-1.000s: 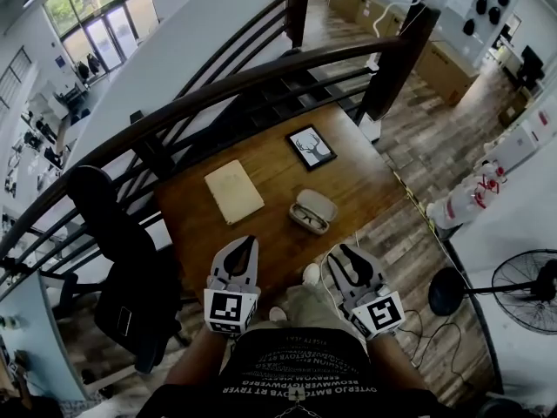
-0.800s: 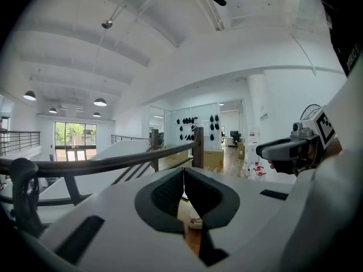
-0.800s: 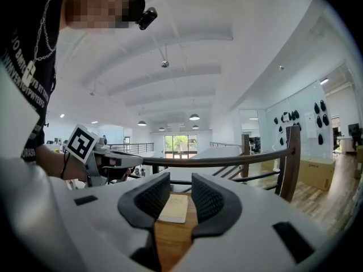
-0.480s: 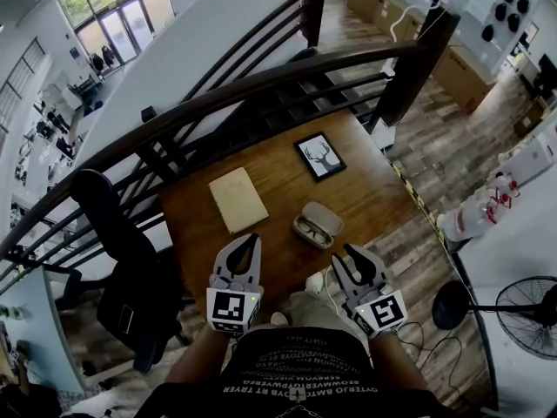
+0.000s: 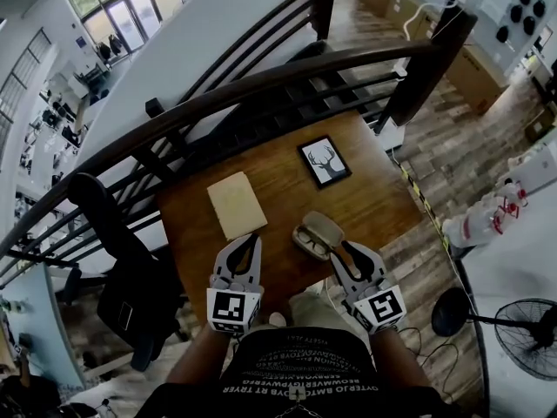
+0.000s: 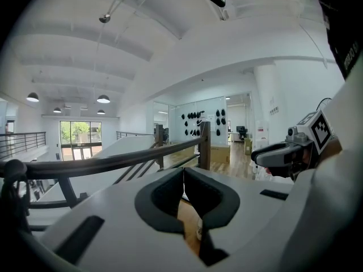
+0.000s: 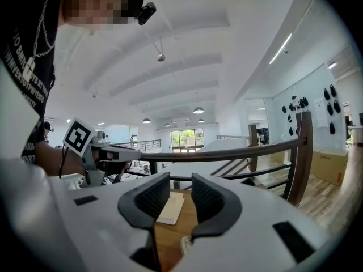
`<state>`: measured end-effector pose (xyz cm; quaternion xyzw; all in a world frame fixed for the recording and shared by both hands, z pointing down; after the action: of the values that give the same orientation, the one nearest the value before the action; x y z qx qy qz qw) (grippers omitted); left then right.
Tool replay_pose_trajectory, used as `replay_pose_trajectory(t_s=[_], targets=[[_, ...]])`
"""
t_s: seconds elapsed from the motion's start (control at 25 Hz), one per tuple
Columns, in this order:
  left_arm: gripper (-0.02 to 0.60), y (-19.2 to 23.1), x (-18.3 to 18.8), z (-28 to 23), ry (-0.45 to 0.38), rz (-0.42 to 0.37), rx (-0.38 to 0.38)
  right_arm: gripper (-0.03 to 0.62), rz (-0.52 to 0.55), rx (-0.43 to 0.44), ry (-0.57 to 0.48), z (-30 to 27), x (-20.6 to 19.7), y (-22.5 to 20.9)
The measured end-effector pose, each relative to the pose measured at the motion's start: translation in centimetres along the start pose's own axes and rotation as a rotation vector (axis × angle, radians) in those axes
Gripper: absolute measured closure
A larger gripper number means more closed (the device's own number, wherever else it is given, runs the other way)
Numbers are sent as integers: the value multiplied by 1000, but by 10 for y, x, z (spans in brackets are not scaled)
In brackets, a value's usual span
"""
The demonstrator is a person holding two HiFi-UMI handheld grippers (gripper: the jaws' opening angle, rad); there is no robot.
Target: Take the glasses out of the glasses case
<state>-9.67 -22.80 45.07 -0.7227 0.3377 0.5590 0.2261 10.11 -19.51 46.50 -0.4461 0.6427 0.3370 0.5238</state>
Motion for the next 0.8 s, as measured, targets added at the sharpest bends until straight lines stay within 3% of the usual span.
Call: replay_pose_trajectory(t_s=[0.36,0.8], targets=[[552,5,-13,-32,25,24,-8,479,-5,41,57,-31,-16,-16],[552,8,-21,-45,64,39,13,479,16,88,169,-72,-78,-26]])
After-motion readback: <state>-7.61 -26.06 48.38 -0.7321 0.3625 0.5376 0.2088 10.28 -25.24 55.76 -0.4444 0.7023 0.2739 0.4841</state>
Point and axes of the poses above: the fingertips, and each gripper's own axes: z backward along the fingers, y to its left, x out of its top, the point moved 3 cm from there along z, backward along the fingers, and after that the axes turned 13 degrees about -x, right-handed, at the moved point
